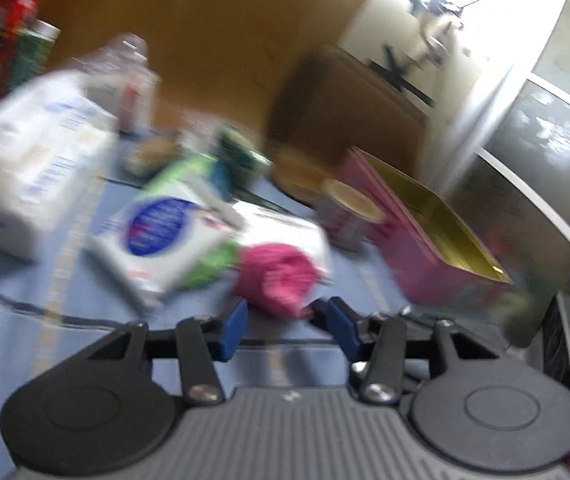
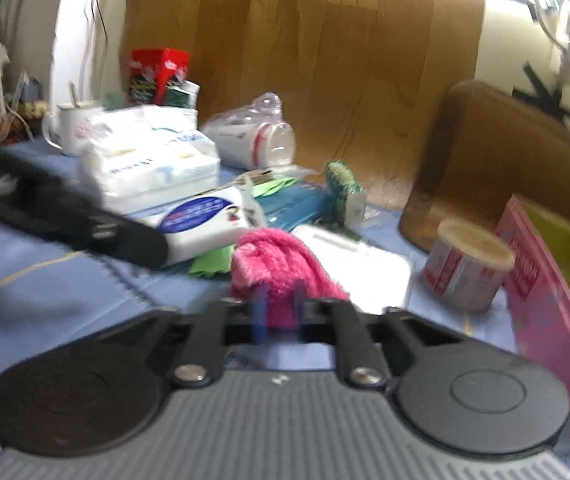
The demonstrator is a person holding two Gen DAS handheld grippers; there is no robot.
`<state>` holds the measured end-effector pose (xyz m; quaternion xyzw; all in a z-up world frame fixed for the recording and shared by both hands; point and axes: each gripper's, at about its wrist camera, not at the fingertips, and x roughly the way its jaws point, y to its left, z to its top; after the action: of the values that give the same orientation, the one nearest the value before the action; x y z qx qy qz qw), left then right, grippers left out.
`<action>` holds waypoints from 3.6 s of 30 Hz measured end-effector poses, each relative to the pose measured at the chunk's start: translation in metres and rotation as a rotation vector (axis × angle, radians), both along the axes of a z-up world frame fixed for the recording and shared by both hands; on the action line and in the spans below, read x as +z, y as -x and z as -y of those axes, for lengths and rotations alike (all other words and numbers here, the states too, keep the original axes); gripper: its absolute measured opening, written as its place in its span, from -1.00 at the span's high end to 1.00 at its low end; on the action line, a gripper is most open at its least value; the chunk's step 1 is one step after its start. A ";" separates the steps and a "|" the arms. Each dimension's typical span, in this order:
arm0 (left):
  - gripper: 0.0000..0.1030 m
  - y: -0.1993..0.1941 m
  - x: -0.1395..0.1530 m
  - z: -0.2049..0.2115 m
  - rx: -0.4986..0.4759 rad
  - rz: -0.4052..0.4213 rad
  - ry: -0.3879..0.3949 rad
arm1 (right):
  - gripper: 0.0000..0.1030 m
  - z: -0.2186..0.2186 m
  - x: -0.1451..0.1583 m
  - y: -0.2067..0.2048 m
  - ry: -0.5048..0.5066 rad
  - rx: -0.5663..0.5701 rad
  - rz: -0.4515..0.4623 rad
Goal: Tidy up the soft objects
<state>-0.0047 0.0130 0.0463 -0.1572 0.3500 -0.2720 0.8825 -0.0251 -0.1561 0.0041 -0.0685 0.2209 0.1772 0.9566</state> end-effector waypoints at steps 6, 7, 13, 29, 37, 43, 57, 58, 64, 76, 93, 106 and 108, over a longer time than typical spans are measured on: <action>0.13 -0.019 -0.008 0.045 -0.011 -0.040 -0.071 | 0.89 0.016 -0.009 0.025 -0.006 -0.025 0.003; 0.13 -0.020 -0.004 0.046 0.006 -0.030 -0.080 | 0.81 0.019 -0.009 0.025 -0.020 -0.025 0.010; 0.10 -0.019 0.015 0.019 0.103 -0.001 -0.044 | -0.67 0.018 -0.004 0.008 -0.051 0.041 0.044; 0.71 -0.014 0.043 0.117 -0.201 0.122 -0.040 | 0.14 0.060 0.009 0.017 -0.057 -0.163 0.156; 0.58 -0.049 0.052 0.226 -0.303 0.139 -0.054 | 0.03 0.151 0.028 0.016 -0.024 -0.452 0.229; 0.34 -0.038 0.047 0.171 -0.215 0.171 0.027 | -0.70 0.175 0.013 0.017 -0.066 -0.554 0.179; 0.38 -0.032 -0.029 -0.087 0.348 -0.126 0.134 | -0.08 0.033 0.028 -0.052 -0.338 0.045 -0.032; 0.38 -0.031 -0.033 -0.092 0.361 -0.138 0.145 | -0.03 0.023 0.026 -0.070 -0.348 0.043 -0.070; 0.37 -0.034 -0.046 -0.087 0.336 -0.177 0.161 | 0.59 -0.008 0.004 -0.092 -0.392 0.100 -0.269; 0.17 -0.005 -0.039 0.051 -0.068 -0.094 0.025 | 0.86 0.101 -0.020 0.067 -0.403 -0.107 -0.204; 0.18 -0.005 -0.018 0.108 -0.156 -0.010 -0.120 | 0.03 0.091 -0.029 0.089 -0.097 -0.145 -0.013; 0.15 -0.076 0.030 0.235 -0.208 0.168 -0.127 | 0.03 0.187 0.018 0.033 -0.063 -0.440 0.213; 0.13 -0.080 0.027 0.240 -0.195 0.163 -0.142 | -0.02 0.199 0.014 0.015 -0.059 -0.489 0.211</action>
<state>0.0758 -0.2268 0.0732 -0.0372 0.3092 -0.3430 0.8862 -0.0399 -0.3549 0.0185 -0.0031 0.1246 -0.0611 0.9903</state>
